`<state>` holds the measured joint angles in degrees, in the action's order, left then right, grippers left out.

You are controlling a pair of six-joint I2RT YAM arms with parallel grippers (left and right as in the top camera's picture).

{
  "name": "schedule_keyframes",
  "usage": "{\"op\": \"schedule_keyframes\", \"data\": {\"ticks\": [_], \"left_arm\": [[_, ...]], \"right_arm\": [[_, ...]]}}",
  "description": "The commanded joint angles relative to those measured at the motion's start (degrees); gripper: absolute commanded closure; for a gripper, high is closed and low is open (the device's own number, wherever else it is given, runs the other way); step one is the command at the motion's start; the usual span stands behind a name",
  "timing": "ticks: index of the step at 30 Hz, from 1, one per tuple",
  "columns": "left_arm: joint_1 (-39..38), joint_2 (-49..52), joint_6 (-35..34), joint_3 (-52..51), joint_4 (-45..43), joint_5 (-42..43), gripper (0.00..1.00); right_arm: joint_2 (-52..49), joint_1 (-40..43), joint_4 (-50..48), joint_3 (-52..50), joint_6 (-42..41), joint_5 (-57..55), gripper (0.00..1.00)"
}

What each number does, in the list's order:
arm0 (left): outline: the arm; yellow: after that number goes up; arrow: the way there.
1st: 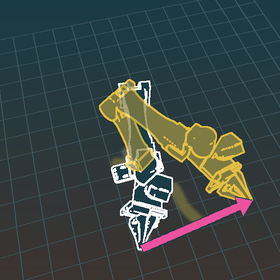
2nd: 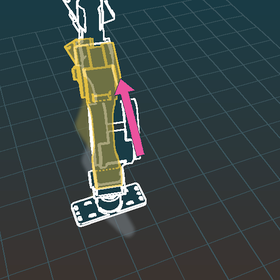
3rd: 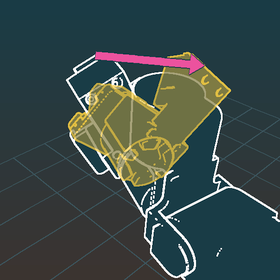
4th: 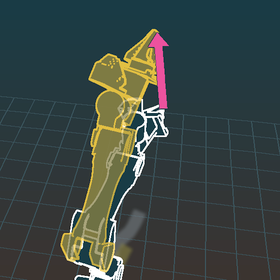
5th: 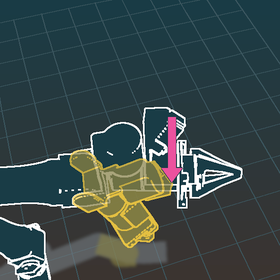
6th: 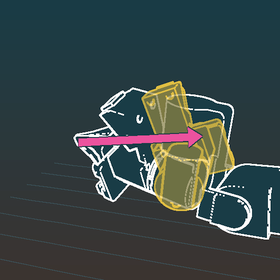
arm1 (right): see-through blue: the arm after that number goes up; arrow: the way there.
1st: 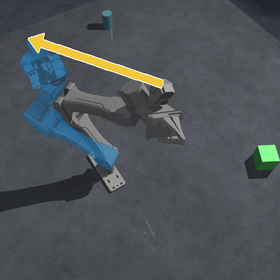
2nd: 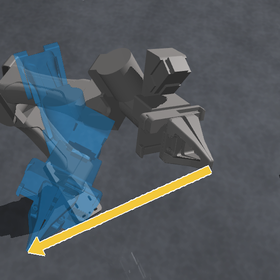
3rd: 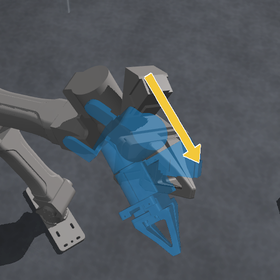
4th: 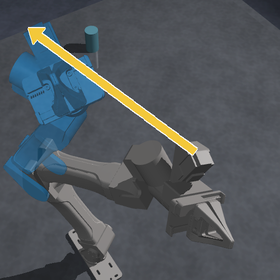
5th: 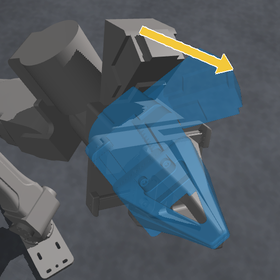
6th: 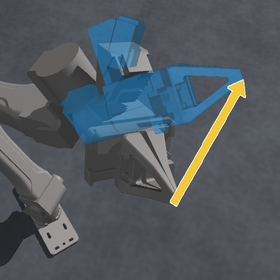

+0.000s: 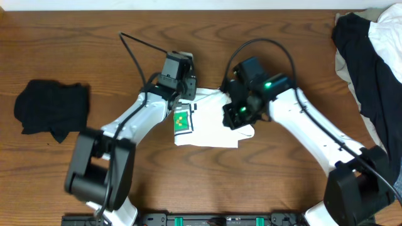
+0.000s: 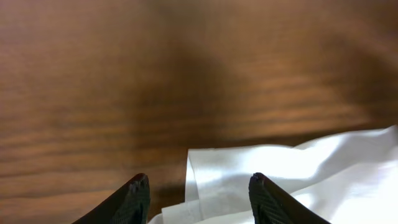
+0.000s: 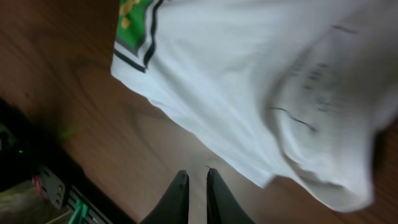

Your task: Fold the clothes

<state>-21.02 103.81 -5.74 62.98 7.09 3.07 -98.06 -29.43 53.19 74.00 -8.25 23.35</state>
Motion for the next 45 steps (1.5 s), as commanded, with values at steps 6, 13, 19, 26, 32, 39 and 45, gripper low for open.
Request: {"op": "schedule_keyframes", "data": {"ticks": [6, 13, 19, 26, 32, 39, 45], "left_arm": [[0.1, 5.3, 1.2, -0.1, 8.0, 2.7, 0.47], [0.0, 5.3, -2.4, -0.1, 26.1, 3.2, 0.68], [-0.2, 5.3, -7.0, -0.1, 39.1, 17.5, 0.75], [-0.6, 4.5, -7.0, -0.1, 43.6, 21.6, 0.75], [-0.5, 1.4, -7.0, 1.3, 42.8, 17.9, 0.74], [-0.5, -7.6, -7.0, 3.9, 41.7, 4.9, 0.01], [-0.5, -9.4, -6.1, 3.9, 39.1, 6.5, 0.02]], "right_arm": [[-3.0, -3.2, -5.7, -8.3, -6.4, -2.6, 0.90], [-3.0, -2.8, -5.2, -10.4, -5.4, -7.0, 0.89], [-3.0, -1.3, -4.8, -10.4, -5.4, -9.0, 0.88], [-3.0, 0.4, -4.6, -10.4, -5.4, -9.4, 0.87], [-3.0, 0.7, -3.5, -10.4, -2.5, -9.9, 0.88], [-2.6, 1.7, -2.2, -10.3, -0.4, -9.9, 0.84], [-2.6, 2.6, -2.0, -10.3, -0.4, -9.9, 0.83]]}}
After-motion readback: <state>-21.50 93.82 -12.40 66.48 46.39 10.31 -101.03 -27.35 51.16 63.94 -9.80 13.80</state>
